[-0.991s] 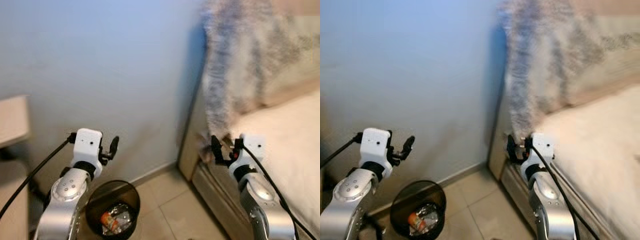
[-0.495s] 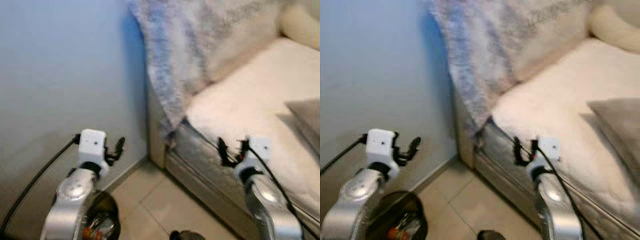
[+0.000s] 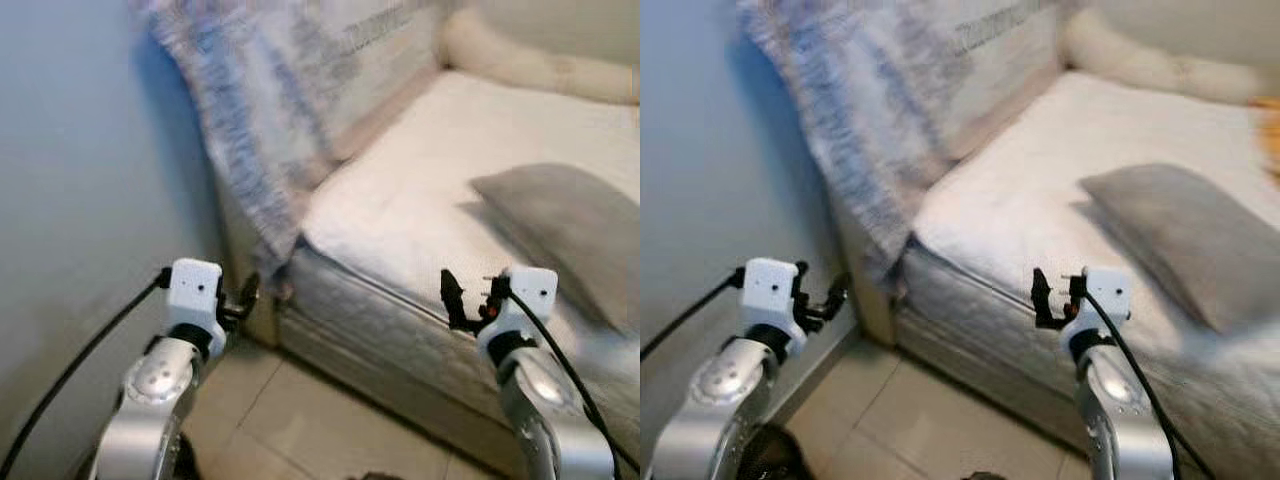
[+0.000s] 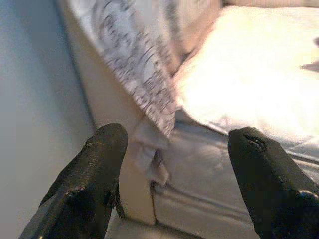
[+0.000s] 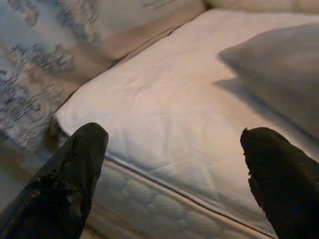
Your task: Clean up the room
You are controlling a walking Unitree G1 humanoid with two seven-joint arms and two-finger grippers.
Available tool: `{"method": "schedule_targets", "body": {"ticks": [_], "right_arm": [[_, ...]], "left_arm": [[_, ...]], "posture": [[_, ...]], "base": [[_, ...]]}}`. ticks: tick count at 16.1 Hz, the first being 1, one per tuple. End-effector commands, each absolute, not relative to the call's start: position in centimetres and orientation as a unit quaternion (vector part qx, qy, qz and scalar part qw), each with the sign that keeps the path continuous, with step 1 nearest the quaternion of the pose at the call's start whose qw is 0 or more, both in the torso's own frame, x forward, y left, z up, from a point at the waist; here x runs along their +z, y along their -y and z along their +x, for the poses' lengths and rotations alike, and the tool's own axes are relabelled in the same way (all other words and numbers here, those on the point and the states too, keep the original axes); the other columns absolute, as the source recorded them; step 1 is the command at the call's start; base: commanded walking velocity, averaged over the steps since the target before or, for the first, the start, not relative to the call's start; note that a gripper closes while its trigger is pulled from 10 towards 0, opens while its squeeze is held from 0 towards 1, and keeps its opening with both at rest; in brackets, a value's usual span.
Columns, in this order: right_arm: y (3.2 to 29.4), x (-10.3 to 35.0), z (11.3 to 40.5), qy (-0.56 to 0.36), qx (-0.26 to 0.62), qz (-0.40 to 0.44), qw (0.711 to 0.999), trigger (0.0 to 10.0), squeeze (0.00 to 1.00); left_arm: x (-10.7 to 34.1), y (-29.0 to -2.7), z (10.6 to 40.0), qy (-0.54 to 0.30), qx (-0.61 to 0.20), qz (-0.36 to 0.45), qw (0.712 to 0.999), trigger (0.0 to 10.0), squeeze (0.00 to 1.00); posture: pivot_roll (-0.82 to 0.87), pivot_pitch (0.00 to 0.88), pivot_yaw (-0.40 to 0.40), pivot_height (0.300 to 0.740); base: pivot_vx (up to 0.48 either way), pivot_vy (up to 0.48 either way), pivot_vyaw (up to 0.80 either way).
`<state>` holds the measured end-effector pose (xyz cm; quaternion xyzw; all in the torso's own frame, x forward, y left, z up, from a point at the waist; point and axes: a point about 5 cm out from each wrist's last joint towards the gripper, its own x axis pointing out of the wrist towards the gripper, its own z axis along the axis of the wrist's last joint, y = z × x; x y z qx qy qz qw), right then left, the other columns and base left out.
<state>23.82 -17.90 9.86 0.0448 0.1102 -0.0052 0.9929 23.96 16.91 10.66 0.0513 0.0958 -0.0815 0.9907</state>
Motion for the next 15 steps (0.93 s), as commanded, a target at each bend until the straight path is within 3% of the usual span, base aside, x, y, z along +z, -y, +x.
{"method": "schedule_targets", "body": {"ticks": [1, 10, 15], "right_arm": [[17.79, 10.20, 23.87, -0.103, -0.007, 0.042, 0.994, 10.0, 0.00], [18.08, 9.59, 23.54, -0.113, -0.027, 0.039, 0.992, 10.0, 0.00], [18.17, 9.27, 23.33, -0.117, -0.032, 0.038, 0.992, 10.0, 0.00]], "left_arm": [[11.15, -16.88, 24.23, -0.082, -0.080, 0.055, 0.992, 10.0, 0.00], [11.45, -16.82, 24.37, -0.069, -0.097, 0.067, 0.991, 10.0, 0.00], [11.46, -16.76, 24.35, -0.066, -0.110, 0.066, 0.990, 10.0, 0.00]], "posture": [[-0.02, 0.000, -0.001, 0.740], [-0.01, 0.000, -0.003, 0.740], [-0.01, 0.000, -0.002, 0.740]], "base": [[0.000, 0.000, -0.80], [0.000, 0.000, -0.80], [0.290, 0.000, -0.80]]}}
